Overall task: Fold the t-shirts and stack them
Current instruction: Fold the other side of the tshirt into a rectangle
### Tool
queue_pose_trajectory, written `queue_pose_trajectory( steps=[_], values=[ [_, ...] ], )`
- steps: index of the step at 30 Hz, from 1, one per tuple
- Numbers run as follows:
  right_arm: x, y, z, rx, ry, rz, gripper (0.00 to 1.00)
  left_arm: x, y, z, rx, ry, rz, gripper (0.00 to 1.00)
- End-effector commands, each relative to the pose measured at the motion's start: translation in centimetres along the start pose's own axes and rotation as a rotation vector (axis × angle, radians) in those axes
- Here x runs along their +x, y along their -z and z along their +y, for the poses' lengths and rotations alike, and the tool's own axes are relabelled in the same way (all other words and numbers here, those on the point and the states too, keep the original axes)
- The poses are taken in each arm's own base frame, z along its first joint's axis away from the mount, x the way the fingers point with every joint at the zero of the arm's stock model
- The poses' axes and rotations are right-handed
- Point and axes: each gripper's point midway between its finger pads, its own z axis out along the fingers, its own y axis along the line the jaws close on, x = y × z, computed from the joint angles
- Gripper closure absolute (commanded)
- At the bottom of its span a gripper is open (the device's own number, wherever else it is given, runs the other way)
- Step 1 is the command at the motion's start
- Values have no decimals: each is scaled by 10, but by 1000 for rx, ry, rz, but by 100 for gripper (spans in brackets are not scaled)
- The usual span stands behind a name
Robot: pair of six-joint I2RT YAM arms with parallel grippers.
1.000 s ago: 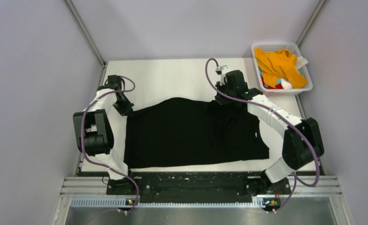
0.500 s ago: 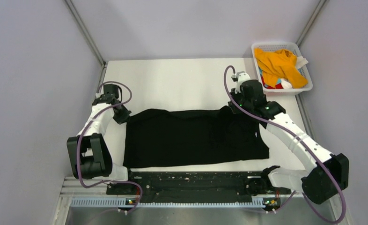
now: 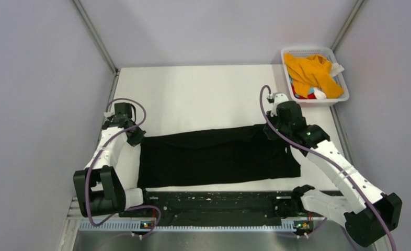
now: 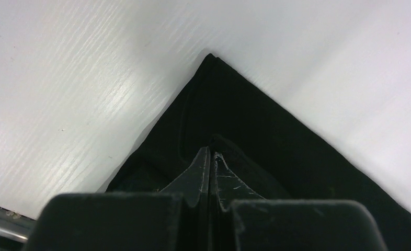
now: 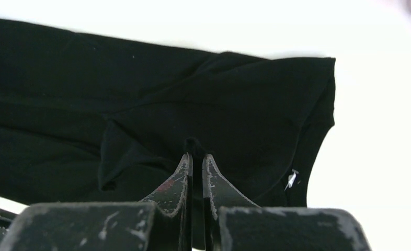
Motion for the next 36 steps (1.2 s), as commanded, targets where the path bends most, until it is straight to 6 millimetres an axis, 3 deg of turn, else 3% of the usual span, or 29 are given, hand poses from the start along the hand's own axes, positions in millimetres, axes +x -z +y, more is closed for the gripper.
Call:
queue_pose_trajectory(
  steps=[1,8,13,20,26,29,31,32,34,36],
  values=[
    [6,12,-4,17,-18,-6,100,-2,4,2,4,16,-39,100],
    [14,6,7,-30,-68,19,100,0,3,6,-9,11,-37,100],
    [36,1,11,-18,-170,95,100,0,-1,7,-18,13,-36,100],
    [74,-1,-1,71,-227,215,100,5,-7,11,-35,18,-22,100],
    [104,1,0,85,-254,319,92,18,-6,25,-81,41,1,99],
    [126,8,8,54,-261,387,85,19,5,44,-168,91,-32,77],
    [138,16,7,59,-269,423,77,17,17,54,-208,121,-63,49],
    [137,20,8,52,-272,417,66,15,23,57,-218,132,-76,38],
    [127,28,15,4,-283,381,36,12,36,59,-222,151,-104,3],
    [111,35,26,-74,-274,331,22,5,48,57,-200,168,-138,1]
  ],
)
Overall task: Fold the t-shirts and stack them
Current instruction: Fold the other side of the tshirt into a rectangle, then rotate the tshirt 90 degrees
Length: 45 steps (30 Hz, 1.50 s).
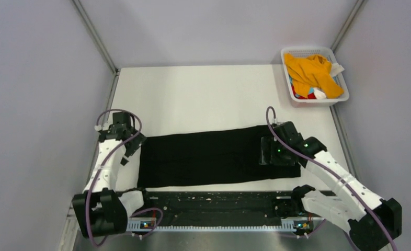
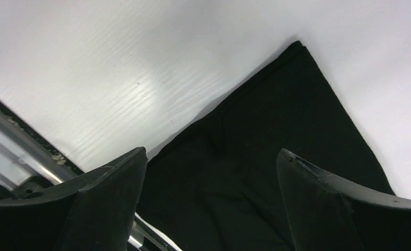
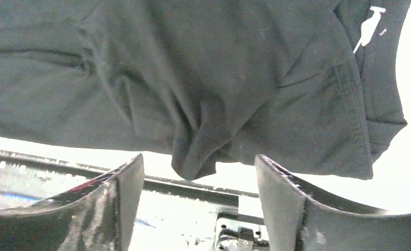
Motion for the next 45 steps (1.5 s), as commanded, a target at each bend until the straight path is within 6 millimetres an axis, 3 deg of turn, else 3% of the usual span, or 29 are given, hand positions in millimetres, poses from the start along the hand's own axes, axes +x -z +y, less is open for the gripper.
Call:
queue_pose_trajectory(
  steps=[1,5,8,11,16,22,26,32,35,40,41,45],
  values=[
    [-16,31,28,-157,24,-92,18,-22,34,6,6,73,-101,1],
    [-41,35,41,-217,5,-207,7,-25,49,-28,199,46,-92,1],
    [-51,23,56,-277,-31,-227,4,-8,50,-65,386,-18,4,1],
    [-50,-4,60,-267,-106,-180,3,21,40,-93,486,-88,125,1],
    [-44,-47,36,-109,-200,-122,2,67,9,-104,420,-218,264,1],
    [-59,-82,2,-22,-305,-139,1,96,-17,-92,359,-258,333,1],
    [-93,-98,-4,-36,-317,-212,1,113,-21,-82,349,-256,362,1],
    [-170,-133,-7,-9,-249,-247,1,134,-12,-79,360,-242,395,1],
    [-217,-152,8,-56,-213,-267,1,150,2,-86,378,-211,418,1],
    [-263,-191,31,-139,-171,-236,1,187,41,-107,468,-218,446,1],
    [-278,-192,39,-170,-165,-257,1,192,46,-110,481,-219,442,1],
    [-302,-230,66,-292,-165,-213,3,217,57,-126,518,-230,462,1]
  ],
)
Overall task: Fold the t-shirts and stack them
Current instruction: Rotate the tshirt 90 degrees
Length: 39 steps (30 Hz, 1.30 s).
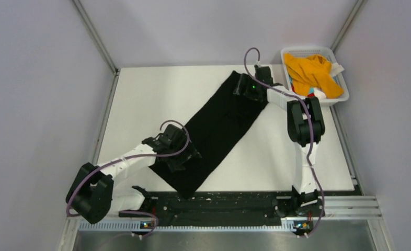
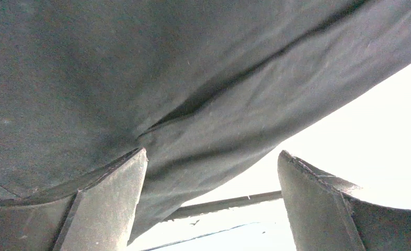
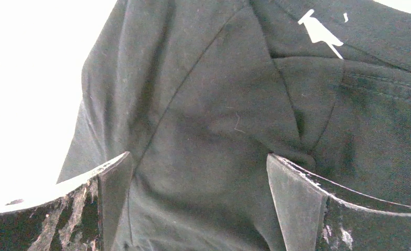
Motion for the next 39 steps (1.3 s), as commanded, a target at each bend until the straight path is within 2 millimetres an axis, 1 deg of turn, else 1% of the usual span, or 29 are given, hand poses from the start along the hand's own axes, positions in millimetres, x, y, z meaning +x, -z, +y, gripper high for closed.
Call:
queue_pose_trajectory(
  steps=[1,2,3,4,6,7,8,9,11,12,14,16,19,21,22,25,26,27,28,29,30,31,32,33,34,36,37,38,39],
  values=[
    [16,-53,17,-125,-11,111,3,10,-8,-33,65,61,-18,1],
    [15,-62,23,-139,-8,116,4,15,-11,-40,72,52,-8,1],
    [9,-69,32,-156,-1,105,4,21,-16,-46,68,41,4,1],
    [8,-78,41,-169,9,100,4,27,-20,-51,63,31,15,1],
    [-4,-94,64,-210,30,64,4,38,-30,-62,56,2,40,1],
    [-7,-104,73,-230,31,53,4,44,-34,-68,53,-13,55,1],
    [-23,-110,91,-273,40,7,4,50,-38,-72,46,-25,71,1],
    [-27,-118,102,-301,40,-15,4,54,-42,-77,44,-34,84,1],
    [-33,-133,119,-345,26,-52,4,64,-50,-85,44,-49,110,1],
    [-34,-141,123,-353,21,-67,4,68,-53,-90,52,-57,120,1],
    [-42,-149,133,-377,18,-119,4,78,-60,-95,38,-69,144,1],
    [-50,-146,148,-419,14,-169,4,86,-65,-101,27,-75,163,1],
    [-73,-126,174,-479,43,-240,3,94,-61,-122,70,-121,164,1],
    [-95,-98,188,-484,58,-261,2,90,-49,-131,71,-170,125,1],
    [-109,-80,195,-488,77,-282,2,85,-40,-135,70,-191,96,1],
    [-154,-12,223,-513,160,-387,1,71,-9,-148,119,-256,-9,1],
    [-167,10,229,-508,187,-422,1,69,2,-152,145,-288,-33,1],
    [-181,36,235,-504,213,-461,1,66,11,-150,149,-320,-51,1],
    [-192,59,240,-493,246,-491,1,60,19,-143,122,-333,-80,1],
    [-198,80,241,-475,275,-499,1,53,26,-130,70,-340,-112,1],
    [-199,101,240,-459,301,-494,1,44,33,-112,6,-339,-150,1],
    [-192,112,234,-431,324,-464,1,35,39,-94,-50,-328,-192,1],
    [-182,126,224,-384,331,-426,1,28,46,-74,-100,-317,-230,1],
    [-170,136,208,-322,319,-392,1,23,51,-57,-128,-306,-260,1],
    [-136,126,176,-231,291,-301,2,19,54,-39,-149,-299,-283,1],
    [-91,146,136,-126,242,-234,4,14,57,-10,-163,-296,-305,1],
    [-67,166,124,-114,232,-221,4,12,57,4,-172,-290,-308,1],
    [-43,177,114,-104,225,-205,4,12,53,22,-194,-283,-291,1],
    [-11,184,110,-106,239,-179,4,13,52,30,-182,-274,-274,1]
  ],
)
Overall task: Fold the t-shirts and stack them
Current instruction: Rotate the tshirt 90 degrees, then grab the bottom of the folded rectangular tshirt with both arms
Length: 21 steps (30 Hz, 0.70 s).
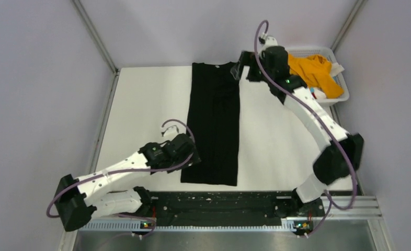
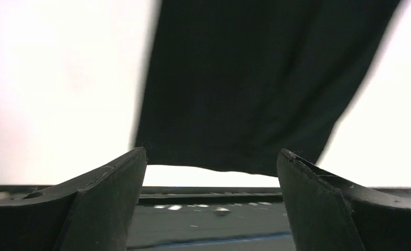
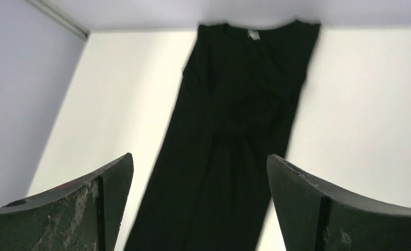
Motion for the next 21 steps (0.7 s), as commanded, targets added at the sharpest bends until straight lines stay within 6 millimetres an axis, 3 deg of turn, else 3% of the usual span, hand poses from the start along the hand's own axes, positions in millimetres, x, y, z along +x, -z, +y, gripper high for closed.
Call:
queue_pose_trajectory(
  steps=[1,5,8,11,15,18,21],
  values=[
    [122,69,-18,127,31,194,4,11,-11,75,-136,-14,10,1],
    [210,122,-13,106,55,326,4,28,-22,73,-23,-23,93,8],
    [256,152,-4,50,68,406,4,37,-28,77,-30,-32,127,11],
    [288,173,10,-1,92,451,4,46,-37,81,-45,-26,155,20],
    [322,191,19,-32,109,518,5,53,-45,88,-91,-25,190,44],
    [335,194,14,-5,104,536,5,58,-46,88,-94,-17,212,58],
    [343,196,14,-9,97,553,6,62,-48,95,-112,0,216,61]
  ],
)
